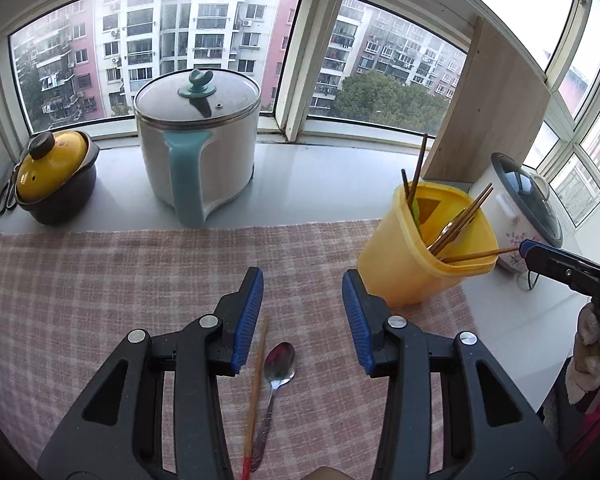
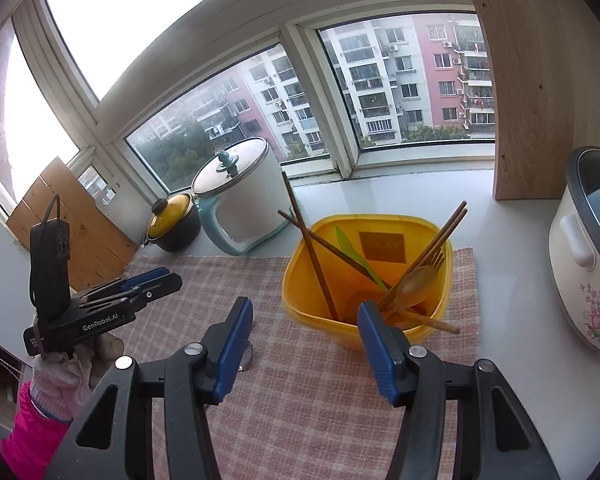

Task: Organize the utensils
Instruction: 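Move both tools down to the red-tipped chopstick and silver spoon on the cloth, then close the left tool on the red-tipped chopstick while the right tool grasps the silver spoon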

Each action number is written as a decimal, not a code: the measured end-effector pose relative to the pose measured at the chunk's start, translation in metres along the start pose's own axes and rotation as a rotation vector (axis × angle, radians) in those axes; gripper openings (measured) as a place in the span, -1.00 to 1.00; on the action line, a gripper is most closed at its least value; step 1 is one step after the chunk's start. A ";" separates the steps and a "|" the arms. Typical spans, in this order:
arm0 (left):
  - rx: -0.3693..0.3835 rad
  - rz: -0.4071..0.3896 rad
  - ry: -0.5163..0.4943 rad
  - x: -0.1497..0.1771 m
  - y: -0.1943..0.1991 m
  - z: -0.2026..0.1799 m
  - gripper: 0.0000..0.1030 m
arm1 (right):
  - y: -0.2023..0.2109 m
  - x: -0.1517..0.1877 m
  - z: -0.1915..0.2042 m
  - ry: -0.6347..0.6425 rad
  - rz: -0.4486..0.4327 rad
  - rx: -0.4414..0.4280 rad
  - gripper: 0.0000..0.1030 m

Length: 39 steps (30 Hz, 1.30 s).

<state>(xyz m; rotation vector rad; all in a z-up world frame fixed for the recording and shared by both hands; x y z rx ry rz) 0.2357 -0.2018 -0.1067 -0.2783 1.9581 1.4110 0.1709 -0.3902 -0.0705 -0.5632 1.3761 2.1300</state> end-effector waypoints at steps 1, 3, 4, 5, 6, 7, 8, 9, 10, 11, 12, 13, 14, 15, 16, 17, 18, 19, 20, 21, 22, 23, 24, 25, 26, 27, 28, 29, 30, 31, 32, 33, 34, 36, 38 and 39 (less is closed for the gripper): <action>-0.002 0.010 0.002 0.005 0.000 0.006 -0.20 | -0.003 0.005 0.004 0.001 0.004 -0.003 0.11; -0.003 0.029 0.005 0.017 -0.001 0.016 -0.20 | -0.009 0.015 0.012 0.005 0.015 -0.010 0.11; -0.004 0.038 0.005 0.022 -0.002 0.020 -0.20 | -0.014 0.020 0.016 0.009 0.023 -0.011 0.11; -0.006 0.047 0.005 0.028 -0.002 0.025 -0.20 | -0.019 0.026 0.019 0.011 0.032 -0.013 0.11; -0.008 0.056 0.004 0.034 -0.002 0.030 -0.20 | -0.025 0.032 0.023 0.011 0.045 -0.017 0.11; -0.008 0.066 0.001 0.039 -0.003 0.033 -0.20 | -0.030 0.038 0.026 0.009 0.060 -0.022 0.11; -0.008 0.077 -0.004 0.044 -0.004 0.036 -0.20 | -0.037 0.044 0.029 0.008 0.074 -0.026 0.11; -0.007 0.087 -0.009 0.050 -0.005 0.038 -0.20 | -0.043 0.049 0.033 0.006 0.088 -0.030 0.11; -0.006 0.098 -0.014 0.055 -0.007 0.039 -0.20 | -0.049 0.055 0.035 0.003 0.101 -0.035 0.09; -0.004 0.109 -0.020 0.059 -0.009 0.039 -0.20 | -0.056 0.061 0.038 0.001 0.113 -0.039 0.07; -0.003 0.119 -0.026 0.065 -0.011 0.040 -0.20 | -0.062 0.066 0.041 0.000 0.126 -0.046 0.06; -0.003 0.129 -0.031 0.070 -0.013 0.041 -0.20 | -0.069 0.071 0.044 0.001 0.137 -0.051 0.04; -0.003 0.137 -0.035 0.075 -0.016 0.041 -0.20 | -0.076 0.076 0.045 0.002 0.148 -0.051 0.04; 0.000 0.145 -0.038 0.080 -0.020 0.042 -0.20 | -0.083 0.080 0.047 0.003 0.161 -0.052 0.04; 0.003 0.157 -0.040 0.085 -0.023 0.041 -0.20 | -0.090 0.085 0.049 0.005 0.173 -0.055 -0.01; 0.008 0.167 -0.040 0.090 -0.027 0.040 -0.20 | -0.096 0.089 0.050 0.010 0.185 -0.054 -0.08; 0.014 0.178 -0.044 0.095 -0.032 0.038 -0.20 | -0.103 0.093 0.051 0.014 0.196 -0.046 -0.10; 0.019 0.188 -0.051 0.099 -0.036 0.036 -0.20 | -0.109 0.097 0.051 0.016 0.204 -0.038 -0.14; 0.021 0.196 -0.062 0.103 -0.039 0.033 -0.20 | -0.115 0.099 0.053 0.018 0.210 -0.034 -0.18; 0.021 0.201 -0.071 0.106 -0.043 0.032 -0.24 | -0.121 0.101 0.054 0.015 0.216 -0.037 -0.19; 0.022 0.205 -0.075 0.109 -0.046 0.031 -0.30 | -0.127 0.103 0.055 0.010 0.222 -0.039 -0.23; 0.029 0.215 -0.071 0.112 -0.048 0.030 -0.44 | -0.132 0.103 0.055 0.003 0.225 -0.039 -0.26; 0.039 0.227 -0.066 0.115 -0.052 0.028 -0.51 | -0.138 0.105 0.055 -0.006 0.229 -0.039 -0.26; 0.047 0.235 -0.064 0.118 -0.056 0.028 -0.53 | -0.144 0.106 0.056 -0.014 0.234 -0.043 -0.30; 0.051 0.240 -0.064 0.120 -0.058 0.027 -0.55 | -0.149 0.108 0.056 -0.022 0.240 -0.048 -0.33; 0.053 0.245 -0.063 0.122 -0.061 0.028 -0.56 | -0.154 0.109 0.057 -0.028 0.247 -0.052 -0.35; 0.058 0.251 -0.060 0.124 -0.064 0.028 -0.56 | -0.159 0.111 0.058 -0.031 0.254 -0.053 -0.37; 0.062 0.258 -0.059 0.126 -0.066 0.027 -0.56 | -0.164 0.113 0.058 -0.033 0.259 -0.054 -0.37; 0.065 0.262 -0.060 0.127 -0.068 0.026 -0.56 | -0.169 0.115 0.058 -0.036 0.266 -0.055 -0.38; 0.062 0.267 -0.065 0.129 -0.070 0.026 -0.56 | -0.174 0.116 0.057 -0.040 0.274 -0.055 -0.40; 0.061 0.271 -0.068 0.130 -0.073 0.026 -0.56 | -0.179 0.118 0.057 -0.044 0.281 -0.057 -0.42; 0.062 0.277 -0.069 0.132 -0.075 0.026 -0.56 | -0.183 0.120 0.056 -0.051 0.288 -0.060 -0.42; 0.063 0.283 -0.067 0.133 -0.077 0.026 -0.56 | -0.187 0.121 0.057 -0.060 0.295 -0.065 -0.45; 0.064 0.292 -0.069 0.135 -0.082 0.027 -0.56 | -0.195 0.123 0.056 -0.077 0.308 -0.073 -0.47; 0.058 0.299 -0.070 0.136 -0.086 0.029 -0.66 | -0.200 0.125 0.055 -0.089 0.315 -0.081 -0.50; 0.056 0.304 -0.070 0.137 -0.088 0.030 -0.73 | -0.203 0.126 0.055 -0.094 0.318 -0.084 -0.50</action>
Point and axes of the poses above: each gripper's, at about its wrist camera, not at the fingertips, and y roughly against the way its jaws point, z to its left, x to its underside, the point moved 10 cm from there along -y, roughly the way its jaws point, and after that the axes turned 5 degrees about -y, right-handed, at the moved point
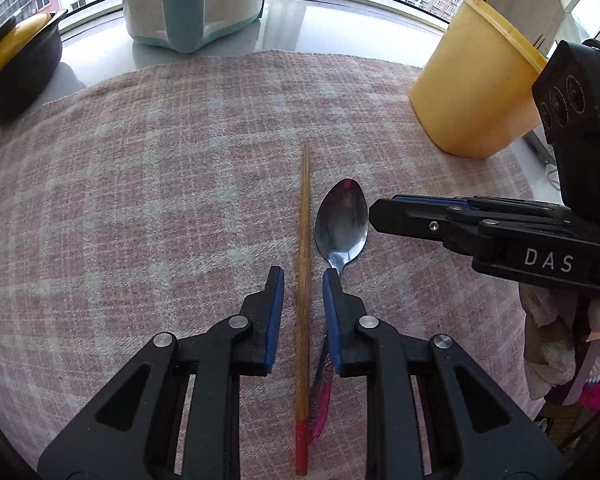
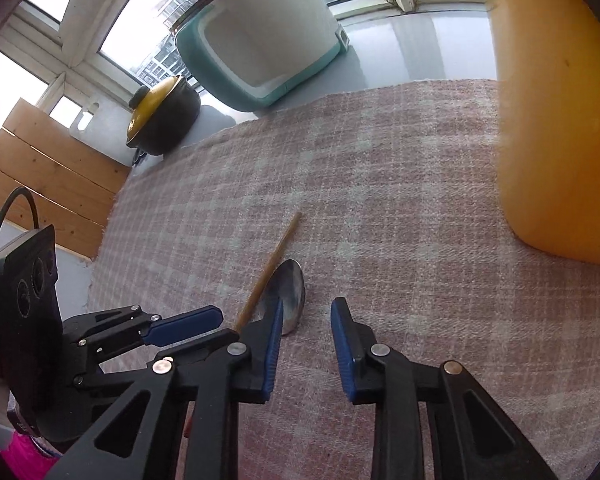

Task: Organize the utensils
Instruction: 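Close the left tool on the red-tipped chopstick while the right tool grasps the silver spoon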

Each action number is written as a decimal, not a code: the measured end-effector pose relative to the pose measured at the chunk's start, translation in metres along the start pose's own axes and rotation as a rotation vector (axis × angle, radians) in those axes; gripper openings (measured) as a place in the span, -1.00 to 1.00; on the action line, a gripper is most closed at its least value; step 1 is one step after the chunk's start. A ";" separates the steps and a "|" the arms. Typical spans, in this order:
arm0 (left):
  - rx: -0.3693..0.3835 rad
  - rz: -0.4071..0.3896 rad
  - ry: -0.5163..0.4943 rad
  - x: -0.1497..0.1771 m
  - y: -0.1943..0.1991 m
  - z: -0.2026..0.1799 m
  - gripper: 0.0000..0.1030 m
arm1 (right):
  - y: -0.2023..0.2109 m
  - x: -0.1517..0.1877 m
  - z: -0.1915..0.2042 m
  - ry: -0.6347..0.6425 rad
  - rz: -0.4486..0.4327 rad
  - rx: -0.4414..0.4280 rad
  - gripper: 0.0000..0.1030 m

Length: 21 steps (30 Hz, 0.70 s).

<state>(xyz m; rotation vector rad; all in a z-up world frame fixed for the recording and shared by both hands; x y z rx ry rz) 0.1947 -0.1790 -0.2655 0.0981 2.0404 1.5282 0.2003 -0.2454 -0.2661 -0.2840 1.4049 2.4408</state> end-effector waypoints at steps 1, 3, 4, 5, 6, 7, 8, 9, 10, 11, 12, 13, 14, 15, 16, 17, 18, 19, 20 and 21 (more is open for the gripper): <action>-0.002 0.005 0.002 0.001 -0.002 0.001 -0.73 | -0.002 0.000 0.000 -0.004 0.002 -0.003 -0.51; 0.000 0.009 0.003 0.001 -0.005 0.002 -0.73 | -0.006 0.000 0.000 -0.007 0.006 -0.010 -0.52; 0.004 0.011 0.002 0.002 -0.007 0.001 -0.73 | -0.007 0.000 0.001 -0.007 0.008 -0.012 -0.53; 0.001 0.011 -0.002 0.002 -0.008 0.001 -0.73 | -0.009 -0.001 0.001 -0.005 0.009 -0.012 -0.54; 0.000 0.009 -0.004 0.001 -0.008 0.001 -0.73 | -0.011 -0.001 0.002 -0.003 0.011 -0.011 -0.55; -0.002 0.009 -0.004 0.002 -0.008 0.002 -0.73 | -0.012 -0.001 0.003 0.000 0.012 -0.010 -0.56; -0.004 0.009 -0.003 0.001 -0.008 0.002 -0.73 | -0.013 -0.002 0.004 0.002 0.011 -0.010 -0.57; -0.007 0.009 -0.002 0.001 -0.008 0.003 -0.73 | -0.014 -0.003 0.005 0.004 0.009 -0.010 -0.57; -0.013 0.008 -0.003 0.001 -0.008 0.003 -0.73 | -0.014 -0.003 0.006 0.006 0.007 -0.009 -0.59; -0.023 0.008 -0.007 0.000 -0.009 0.003 -0.75 | -0.015 -0.004 0.006 0.008 0.006 -0.007 -0.60; -0.033 0.007 -0.012 -0.001 -0.010 0.003 -0.79 | -0.016 -0.005 0.007 0.009 0.006 -0.005 -0.61; -0.044 0.006 -0.016 -0.002 -0.010 0.004 -0.81 | -0.017 -0.006 0.008 0.011 0.006 -0.004 -0.64; -0.050 0.006 -0.016 -0.002 -0.010 0.005 -0.84 | -0.018 -0.006 0.009 0.015 0.008 0.001 -0.68; -0.052 0.006 -0.011 -0.002 -0.009 0.006 -0.85 | -0.018 -0.006 0.010 0.023 0.006 0.007 -0.69; -0.052 0.006 -0.005 -0.002 -0.009 0.007 -0.86 | -0.018 -0.006 0.010 0.030 0.005 0.014 -0.72; -0.055 0.005 0.000 -0.002 -0.009 0.009 -0.86 | -0.019 -0.006 0.011 0.036 0.006 0.017 -0.73; -0.056 0.006 0.005 -0.002 -0.009 0.010 -0.86 | -0.020 -0.006 0.012 0.038 0.007 0.017 -0.73; -0.053 0.008 0.010 -0.003 -0.009 0.010 -0.86 | -0.020 -0.006 0.012 0.040 0.009 0.017 -0.73; -0.053 0.009 0.009 -0.003 -0.009 0.011 -0.86 | -0.021 -0.006 0.013 0.041 0.008 0.018 -0.73; -0.057 0.008 0.008 -0.004 -0.010 0.011 -0.86 | -0.021 -0.006 0.013 0.043 0.006 0.018 -0.73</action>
Point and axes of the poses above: each gripper's, at about its wrist camera, not at the fingertips, and y roughly against the way its jaws point, z to its left, x to its underside, the point moved 10 cm from there along -y, roughly the way its jaws point, and after that the axes turned 5 degrees about -y, right-handed, at the moved point
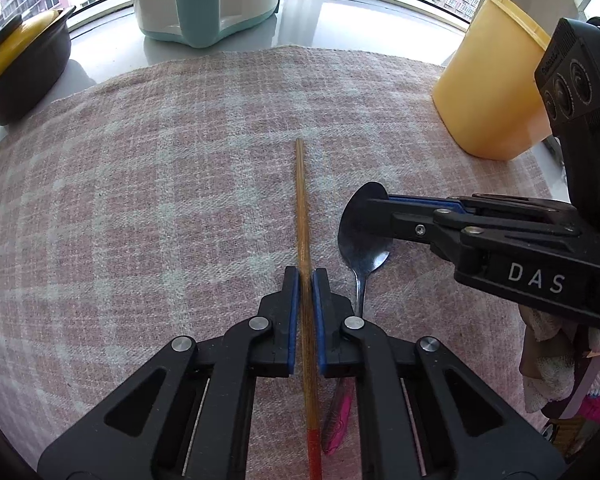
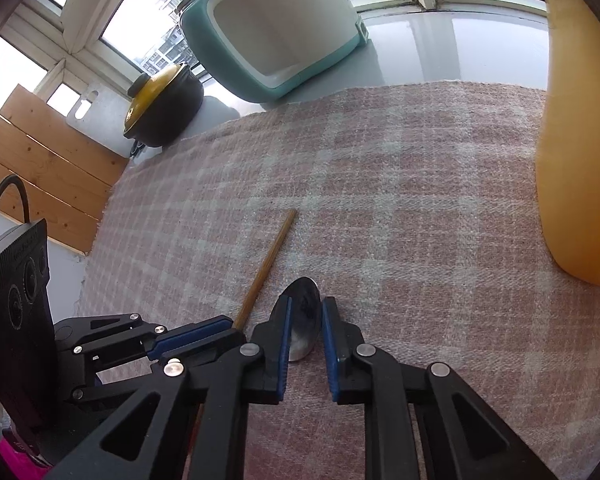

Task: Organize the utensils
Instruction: 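Close the left tool on the red-tipped chopstick while the right tool grasps the silver spoon, then lift the chopstick and silver spoon upright and carry them over the yellow container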

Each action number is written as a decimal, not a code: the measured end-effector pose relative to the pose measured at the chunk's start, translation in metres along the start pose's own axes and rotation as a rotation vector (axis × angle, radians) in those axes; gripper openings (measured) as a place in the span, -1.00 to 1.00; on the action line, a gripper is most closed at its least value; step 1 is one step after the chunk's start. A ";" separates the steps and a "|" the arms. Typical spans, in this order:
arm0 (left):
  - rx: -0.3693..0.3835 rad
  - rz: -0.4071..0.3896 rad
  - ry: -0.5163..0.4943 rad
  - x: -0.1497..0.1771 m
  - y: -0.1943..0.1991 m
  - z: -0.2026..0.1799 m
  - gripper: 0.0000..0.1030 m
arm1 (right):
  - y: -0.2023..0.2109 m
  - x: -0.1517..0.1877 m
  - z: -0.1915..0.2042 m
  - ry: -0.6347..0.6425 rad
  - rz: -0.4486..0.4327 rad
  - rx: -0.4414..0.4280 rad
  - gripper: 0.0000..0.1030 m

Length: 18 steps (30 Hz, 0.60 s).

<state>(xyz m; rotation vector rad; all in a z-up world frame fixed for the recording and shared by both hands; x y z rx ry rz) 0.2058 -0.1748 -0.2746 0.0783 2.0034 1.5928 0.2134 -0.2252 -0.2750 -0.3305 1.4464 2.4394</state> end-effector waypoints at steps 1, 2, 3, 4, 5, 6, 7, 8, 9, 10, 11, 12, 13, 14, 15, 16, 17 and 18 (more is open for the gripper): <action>-0.006 -0.003 0.003 -0.001 0.000 0.001 -0.86 | -0.001 0.000 0.001 0.003 -0.001 0.002 -0.73; -0.011 -0.005 0.005 -0.002 -0.001 0.001 -0.86 | -0.001 0.000 0.002 0.008 -0.002 0.004 -0.73; -0.019 -0.006 0.003 -0.003 -0.001 0.001 -0.86 | -0.001 0.000 0.002 0.013 -0.003 0.007 -0.73; -0.028 -0.011 -0.002 -0.004 -0.002 0.001 -0.86 | -0.002 0.000 0.003 0.020 -0.002 0.012 -0.76; -0.036 -0.017 -0.008 -0.006 -0.003 0.001 -0.86 | -0.002 0.000 0.003 0.028 -0.003 0.020 -0.83; -0.043 -0.022 -0.015 -0.008 -0.004 0.000 -0.86 | -0.002 0.000 0.003 0.036 -0.003 0.030 -0.86; -0.047 -0.026 -0.021 -0.010 -0.005 0.000 -0.86 | -0.002 0.000 0.003 0.043 -0.003 0.036 -0.88; -0.047 -0.029 -0.024 -0.010 -0.006 0.000 -0.87 | -0.003 0.000 0.003 0.045 -0.004 0.034 -0.89; -0.043 -0.031 -0.020 -0.010 -0.006 0.001 -0.88 | -0.003 0.000 0.004 0.047 -0.004 0.033 -0.90; -0.035 -0.032 -0.013 -0.010 -0.006 0.002 -0.89 | -0.003 0.000 0.004 0.050 -0.005 0.032 -0.91; -0.029 -0.033 -0.004 -0.009 -0.005 0.003 -0.89 | -0.002 0.000 0.004 0.053 -0.007 0.032 -0.93; -0.023 -0.035 0.005 -0.008 -0.005 0.005 -0.90 | -0.002 -0.001 0.005 0.055 -0.010 0.031 -0.94; -0.016 -0.037 0.014 -0.008 -0.004 0.006 -0.90 | -0.001 -0.001 0.005 0.057 -0.012 0.029 -0.96; -0.011 -0.039 0.023 -0.007 -0.003 0.008 -0.90 | -0.001 -0.001 0.006 0.057 -0.015 0.027 -0.98; -0.007 -0.041 0.031 -0.006 -0.002 0.009 -0.91 | 0.000 -0.002 0.007 0.058 -0.016 0.026 -0.99; -0.001 -0.045 0.041 -0.004 0.000 0.011 -0.91 | 0.002 -0.002 0.008 0.060 -0.020 0.025 -1.00; 0.005 -0.049 0.052 -0.004 0.002 0.013 -0.92 | 0.003 -0.003 0.009 0.064 -0.024 0.026 -1.00; 0.012 -0.055 0.063 -0.003 0.004 0.015 -0.92 | 0.005 -0.004 0.010 0.068 -0.030 0.029 -1.00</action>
Point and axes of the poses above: each gripper's, at about its wrist camera, not at the fingertips, and y roughly against the way its jaws point, z to its left, x to its underside, the point moved 10 cm from there along -y, roughly the way its jaws point, and after that the axes turned 5 degrees about -y, right-handed, at the moved point
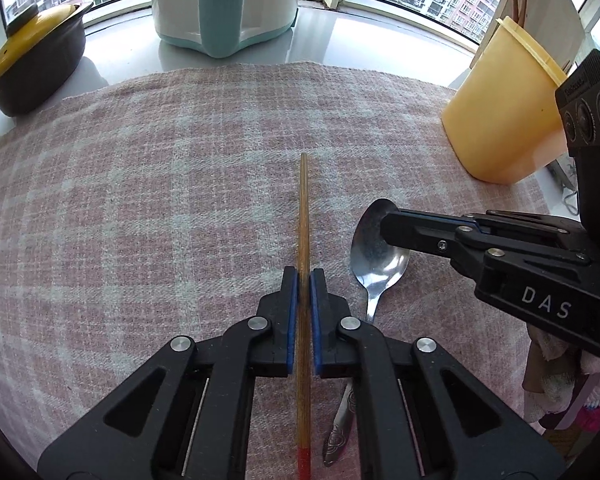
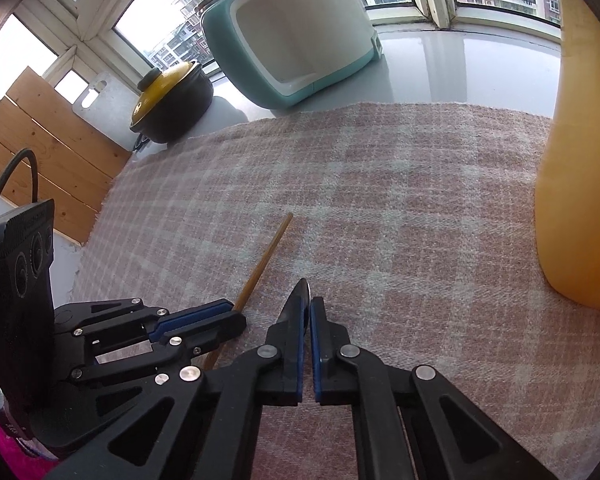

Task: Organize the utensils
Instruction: 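Lift the chopstick and silver spoon upright and carry them over the yellow container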

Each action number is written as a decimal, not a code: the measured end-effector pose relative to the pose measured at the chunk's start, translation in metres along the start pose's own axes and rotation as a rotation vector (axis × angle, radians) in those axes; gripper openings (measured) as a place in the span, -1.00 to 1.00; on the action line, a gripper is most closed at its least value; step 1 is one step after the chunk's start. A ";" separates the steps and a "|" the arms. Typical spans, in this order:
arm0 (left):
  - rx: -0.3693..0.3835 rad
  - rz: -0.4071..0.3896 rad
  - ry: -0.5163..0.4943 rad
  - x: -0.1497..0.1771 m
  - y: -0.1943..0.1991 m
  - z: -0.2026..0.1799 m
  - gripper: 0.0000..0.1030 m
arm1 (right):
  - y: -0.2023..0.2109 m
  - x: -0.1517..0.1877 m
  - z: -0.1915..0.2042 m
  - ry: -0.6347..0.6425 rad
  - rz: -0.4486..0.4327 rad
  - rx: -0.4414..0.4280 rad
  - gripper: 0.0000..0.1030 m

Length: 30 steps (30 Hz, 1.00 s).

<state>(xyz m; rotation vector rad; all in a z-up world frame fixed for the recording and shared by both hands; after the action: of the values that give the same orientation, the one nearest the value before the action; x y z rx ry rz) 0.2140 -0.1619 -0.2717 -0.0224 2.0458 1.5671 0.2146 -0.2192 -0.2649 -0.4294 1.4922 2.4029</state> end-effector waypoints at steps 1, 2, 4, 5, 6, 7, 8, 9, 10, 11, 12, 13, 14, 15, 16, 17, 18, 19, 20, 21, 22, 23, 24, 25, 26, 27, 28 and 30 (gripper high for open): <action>0.009 -0.007 0.010 0.000 0.002 0.001 -0.92 | 0.002 -0.001 0.001 0.005 -0.006 0.002 -1.00; 0.016 -0.011 0.018 0.000 0.004 0.002 -0.92 | 0.006 -0.001 0.001 0.009 -0.011 0.003 -1.00; 0.024 -0.023 0.035 0.000 0.009 0.002 -0.92 | 0.010 -0.002 0.003 0.018 -0.015 0.004 -1.00; 0.031 -0.030 0.044 0.000 0.011 0.002 -0.92 | 0.011 -0.002 0.004 0.023 -0.015 0.008 -1.00; 0.040 -0.038 0.055 0.000 0.014 0.002 -0.92 | 0.013 -0.002 0.005 0.030 -0.016 0.011 -1.00; 0.047 -0.044 0.065 -0.001 0.016 0.002 -0.92 | 0.016 -0.002 0.006 0.036 -0.017 0.012 -1.00; 0.053 -0.051 0.071 -0.003 0.019 0.001 -0.92 | 0.018 -0.002 0.007 0.042 -0.018 0.012 -1.00; 0.056 -0.056 0.073 -0.003 0.022 -0.001 -0.92 | 0.021 -0.002 0.007 0.045 -0.021 0.012 -1.00; 0.055 -0.063 0.073 -0.004 0.025 -0.002 -0.92 | 0.024 -0.002 0.008 0.048 -0.024 0.010 -1.00; 0.055 -0.070 0.073 -0.004 0.028 -0.002 -0.92 | 0.027 -0.001 0.009 0.051 -0.027 0.009 -1.00; 0.055 -0.076 0.074 -0.004 0.032 -0.003 -0.92 | 0.031 -0.001 0.009 0.056 -0.029 0.010 -1.00; 0.057 -0.082 0.076 -0.004 0.034 -0.005 -0.92 | 0.034 -0.001 0.009 0.060 -0.032 0.010 -1.00; 0.058 -0.090 0.077 -0.004 0.037 -0.007 -0.92 | 0.037 -0.001 0.010 0.064 -0.036 0.011 -1.00; 0.059 -0.097 0.077 -0.004 0.040 -0.008 -0.92 | 0.041 -0.001 0.010 0.068 -0.041 0.013 -1.00; 0.054 -0.105 0.075 -0.005 0.043 -0.010 -0.92 | 0.045 -0.001 0.010 0.070 -0.048 0.015 -1.00; 0.047 -0.113 0.073 -0.007 0.045 -0.011 -0.92 | 0.050 -0.001 0.010 0.071 -0.056 0.016 -1.00; 0.050 -0.119 0.075 -0.007 0.048 -0.012 -0.92 | 0.055 -0.002 0.009 0.073 -0.063 0.016 -1.00; 0.056 -0.126 0.080 -0.007 0.050 -0.014 -0.92 | 0.060 -0.002 0.009 0.077 -0.069 0.015 -1.00; 0.059 -0.132 0.084 -0.008 0.053 -0.016 -0.92 | 0.065 -0.002 0.009 0.080 -0.076 0.015 -1.00; 0.059 -0.139 0.086 -0.008 0.056 -0.018 -0.92 | 0.071 -0.002 0.008 0.085 -0.083 0.016 -1.00; 0.060 -0.147 0.087 -0.009 0.060 -0.019 -0.92 | 0.075 -0.002 0.007 0.088 -0.089 0.018 -1.00; 0.064 -0.154 0.088 -0.010 0.063 -0.021 -0.92 | 0.081 -0.001 0.006 0.091 -0.096 0.019 -1.00; 0.067 -0.161 0.090 -0.011 0.067 -0.023 -0.92 | 0.086 -0.002 0.005 0.094 -0.104 0.021 -1.00; 0.069 -0.168 0.091 -0.012 0.070 -0.026 -0.92 | 0.092 -0.001 0.004 0.098 -0.111 0.020 -1.00; 0.069 -0.176 0.092 -0.014 0.072 -0.029 -0.92 | 0.099 -0.001 0.003 0.101 -0.117 0.020 -1.00; 0.071 -0.184 0.092 -0.016 0.076 -0.032 -0.92 | 0.105 -0.001 0.001 0.103 -0.124 0.021 -1.00; 0.075 -0.192 0.091 -0.017 0.078 -0.035 -0.92 | 0.111 -0.001 -0.001 0.103 -0.130 0.020 -1.00; 0.079 -0.209 0.087 -0.021 0.083 -0.042 -0.92 | 0.125 -0.002 -0.005 0.106 -0.147 0.023 -1.00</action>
<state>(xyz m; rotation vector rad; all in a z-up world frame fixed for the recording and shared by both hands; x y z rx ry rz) 0.1864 -0.1803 -0.1823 -0.2713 2.0953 1.3784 0.1684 -0.2770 -0.1637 -0.6474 1.4751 2.2789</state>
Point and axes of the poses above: each gripper's, at about its wrist camera, not at the fingertips, and y roughly against the way its jaws point, z to its left, x to its underside, the point moved 10 cm from there along -y, roughly the way its jaws point, and after that the axes turned 5 degrees about -y, right-handed, at the moved point
